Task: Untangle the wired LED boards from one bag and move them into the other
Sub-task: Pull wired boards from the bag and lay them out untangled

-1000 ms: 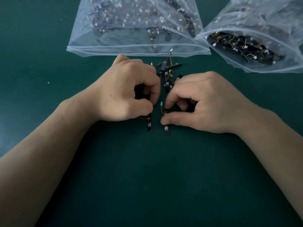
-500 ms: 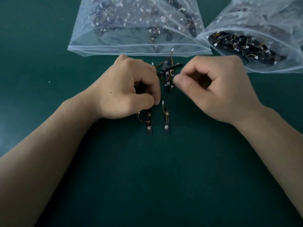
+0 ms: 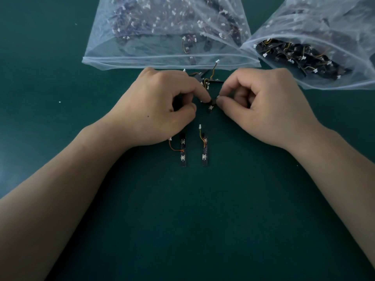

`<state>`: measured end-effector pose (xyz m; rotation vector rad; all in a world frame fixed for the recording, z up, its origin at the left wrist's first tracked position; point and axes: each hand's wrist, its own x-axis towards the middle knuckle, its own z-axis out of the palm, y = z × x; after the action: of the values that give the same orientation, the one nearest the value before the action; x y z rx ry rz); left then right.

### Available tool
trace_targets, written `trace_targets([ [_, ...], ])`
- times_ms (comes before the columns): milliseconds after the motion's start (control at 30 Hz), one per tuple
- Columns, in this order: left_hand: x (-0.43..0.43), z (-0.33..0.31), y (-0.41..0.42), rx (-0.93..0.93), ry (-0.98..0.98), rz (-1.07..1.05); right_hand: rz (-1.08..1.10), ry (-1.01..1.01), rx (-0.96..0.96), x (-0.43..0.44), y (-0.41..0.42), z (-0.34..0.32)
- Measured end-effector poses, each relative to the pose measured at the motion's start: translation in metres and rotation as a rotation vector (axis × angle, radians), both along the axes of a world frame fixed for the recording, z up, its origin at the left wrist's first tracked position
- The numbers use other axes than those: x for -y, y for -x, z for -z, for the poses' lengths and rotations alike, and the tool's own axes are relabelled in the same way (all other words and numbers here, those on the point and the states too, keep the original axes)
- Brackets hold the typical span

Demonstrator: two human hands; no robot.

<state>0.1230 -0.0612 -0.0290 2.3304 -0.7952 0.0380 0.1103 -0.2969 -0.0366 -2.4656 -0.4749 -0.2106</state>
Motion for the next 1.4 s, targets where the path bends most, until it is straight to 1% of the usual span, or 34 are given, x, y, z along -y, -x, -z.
trace_targets([
  [133, 0.001, -0.001, 0.001, 0.008, 0.001, -0.11, 0.003, 0.025, 0.012, 0.0, -0.001, 0.0],
  [233, 0.001, -0.001, 0.0, 0.01, 0.014, -0.148, 0.021, 0.039, 0.013, -0.001, -0.001, -0.001],
  [467, 0.0, 0.001, -0.002, 0.01, 0.003, -0.149, 0.006, 0.053, -0.01, -0.001, 0.0, -0.003],
  [633, 0.0, 0.002, -0.002, 0.018, 0.014, -0.16, -0.018, 0.016, -0.04, -0.003, 0.001, -0.005],
  [767, -0.001, 0.004, -0.003, 0.026, 0.009, -0.165, -0.03, 0.079, -0.027, -0.002, 0.0, -0.006],
  [900, -0.002, 0.005, -0.004, 0.018, 0.0, -0.166, -0.036, 0.07, -0.039, 0.004, -0.002, -0.006],
  [967, -0.002, 0.005, -0.004, 0.012, 0.002, -0.162, -0.08, 0.066, -0.081, 0.007, -0.002, -0.01],
  [1133, -0.003, 0.005, -0.005, 0.008, -0.005, -0.161, -0.354, 0.065, -0.158, 0.009, 0.003, -0.016],
  [1200, -0.004, 0.005, -0.005, 0.004, -0.005, -0.16, -0.372, -0.012, -0.215, 0.011, 0.004, -0.017],
  [1267, -0.004, 0.005, -0.005, -0.002, -0.005, -0.158, -0.362, -0.075, -0.23, 0.014, 0.003, -0.016],
  [1333, -0.004, 0.005, -0.005, -0.006, 0.0, -0.157, -0.353, -0.063, -0.21, 0.017, 0.002, -0.016],
  [1400, -0.004, 0.005, -0.005, -0.008, 0.002, -0.155, -0.351, -0.006, -0.18, 0.019, 0.0, -0.017],
])
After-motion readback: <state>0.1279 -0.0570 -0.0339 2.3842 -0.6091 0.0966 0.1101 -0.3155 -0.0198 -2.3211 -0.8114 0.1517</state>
